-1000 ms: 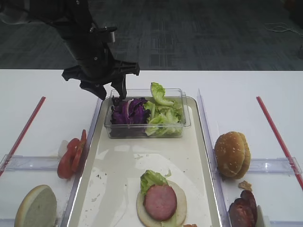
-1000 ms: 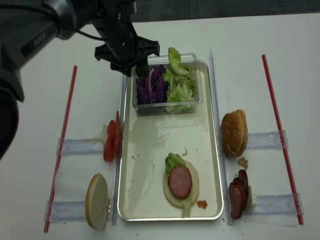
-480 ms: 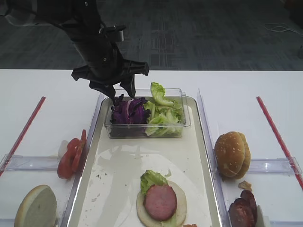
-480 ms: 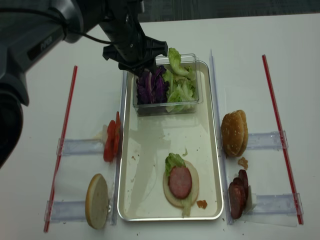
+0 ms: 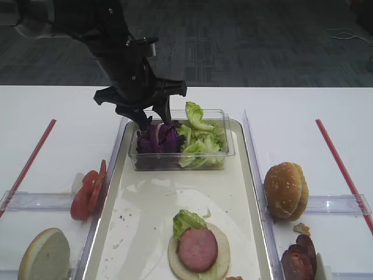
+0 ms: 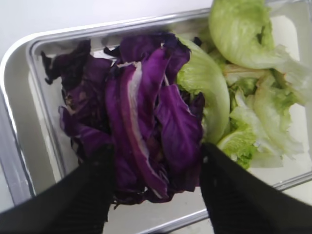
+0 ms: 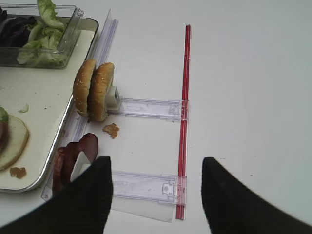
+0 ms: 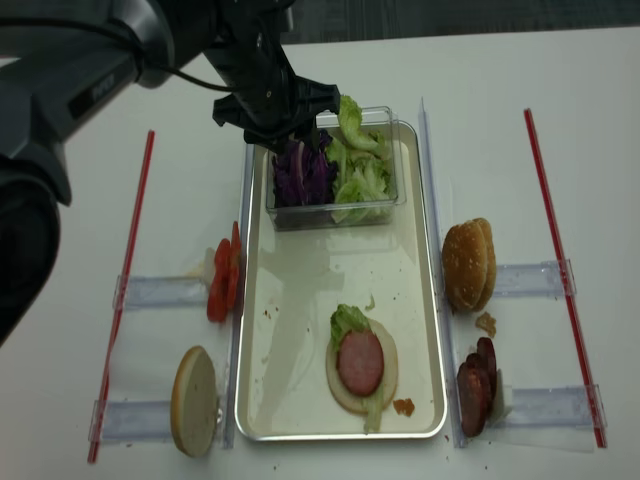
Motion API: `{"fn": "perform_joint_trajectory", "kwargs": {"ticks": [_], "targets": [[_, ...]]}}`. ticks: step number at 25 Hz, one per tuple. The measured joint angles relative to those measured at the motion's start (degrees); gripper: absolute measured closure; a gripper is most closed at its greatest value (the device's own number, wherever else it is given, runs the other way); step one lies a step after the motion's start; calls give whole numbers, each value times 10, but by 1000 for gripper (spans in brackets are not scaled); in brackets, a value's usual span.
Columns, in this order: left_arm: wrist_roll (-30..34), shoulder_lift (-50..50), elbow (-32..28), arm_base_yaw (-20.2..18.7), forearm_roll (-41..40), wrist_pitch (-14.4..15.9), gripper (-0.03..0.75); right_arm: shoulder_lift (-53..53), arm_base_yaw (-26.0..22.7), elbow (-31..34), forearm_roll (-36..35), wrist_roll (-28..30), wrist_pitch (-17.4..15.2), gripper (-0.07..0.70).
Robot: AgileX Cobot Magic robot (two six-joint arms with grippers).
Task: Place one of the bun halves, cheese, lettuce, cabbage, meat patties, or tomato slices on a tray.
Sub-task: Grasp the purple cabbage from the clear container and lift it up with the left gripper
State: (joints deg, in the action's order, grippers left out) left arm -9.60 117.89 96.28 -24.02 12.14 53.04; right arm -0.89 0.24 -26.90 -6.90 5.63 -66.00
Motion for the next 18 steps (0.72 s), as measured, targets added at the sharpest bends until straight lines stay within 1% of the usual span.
{"fn": "perform_joint_trajectory", "kwargs": {"ticks": [3, 12, 18], "targets": [[4, 15, 4, 0, 1, 5, 345, 0, 0, 0, 0, 0, 0, 204], [-7, 43, 21, 0, 2, 5, 367, 0, 0, 0, 0, 0, 0, 204], [-19, 46, 21, 5, 4, -1, 395, 0, 0, 0, 0, -1, 0, 204]]}}
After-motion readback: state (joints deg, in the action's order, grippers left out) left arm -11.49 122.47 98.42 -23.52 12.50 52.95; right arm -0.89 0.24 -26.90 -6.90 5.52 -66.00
